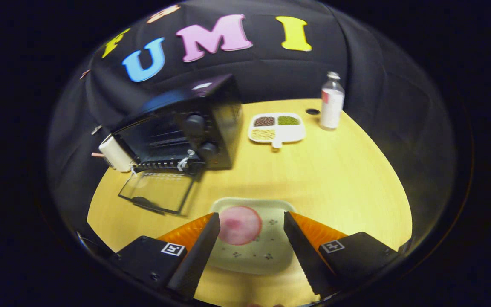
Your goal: Open the toaster oven, put the food inside, and close the toaster oven door.
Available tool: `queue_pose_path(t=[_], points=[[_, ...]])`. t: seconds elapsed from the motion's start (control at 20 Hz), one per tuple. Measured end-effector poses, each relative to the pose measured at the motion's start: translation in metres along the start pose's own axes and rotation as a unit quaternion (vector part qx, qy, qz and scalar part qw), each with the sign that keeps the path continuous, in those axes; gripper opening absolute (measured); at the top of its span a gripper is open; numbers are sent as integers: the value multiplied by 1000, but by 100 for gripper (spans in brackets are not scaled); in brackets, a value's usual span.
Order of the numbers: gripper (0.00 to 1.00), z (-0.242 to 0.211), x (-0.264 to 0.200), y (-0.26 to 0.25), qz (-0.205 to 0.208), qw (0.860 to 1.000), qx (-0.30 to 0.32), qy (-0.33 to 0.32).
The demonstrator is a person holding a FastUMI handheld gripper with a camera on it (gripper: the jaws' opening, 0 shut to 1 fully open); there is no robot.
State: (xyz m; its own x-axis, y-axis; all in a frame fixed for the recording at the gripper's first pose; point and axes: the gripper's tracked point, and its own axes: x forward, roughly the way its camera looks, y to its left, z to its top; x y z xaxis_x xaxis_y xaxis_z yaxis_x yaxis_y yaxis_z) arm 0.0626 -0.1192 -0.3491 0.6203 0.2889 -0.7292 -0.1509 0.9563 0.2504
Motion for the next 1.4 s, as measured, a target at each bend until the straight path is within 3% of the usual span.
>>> queue_pose_path(t=[0.2,0.6,0.7,0.75,0.9,0.95,1.05,1.2,1.4], points=[[99,-25,8,-25,7,997,47,55],[96,-55,25,-14,37,990,62,117],[85,-59,27,-12,37,989,68,124],[72,-62,28,-13,34,989,69,129],[48,-64,32,-21,5,990,53,131],[34,-65,31,-24,-10,990,48,132],[19,-64,29,-23,-22,990,26,136],[18,-65,28,-20,-32,988,2,150],[9,-71,26,-3,-7,983,54,174]])
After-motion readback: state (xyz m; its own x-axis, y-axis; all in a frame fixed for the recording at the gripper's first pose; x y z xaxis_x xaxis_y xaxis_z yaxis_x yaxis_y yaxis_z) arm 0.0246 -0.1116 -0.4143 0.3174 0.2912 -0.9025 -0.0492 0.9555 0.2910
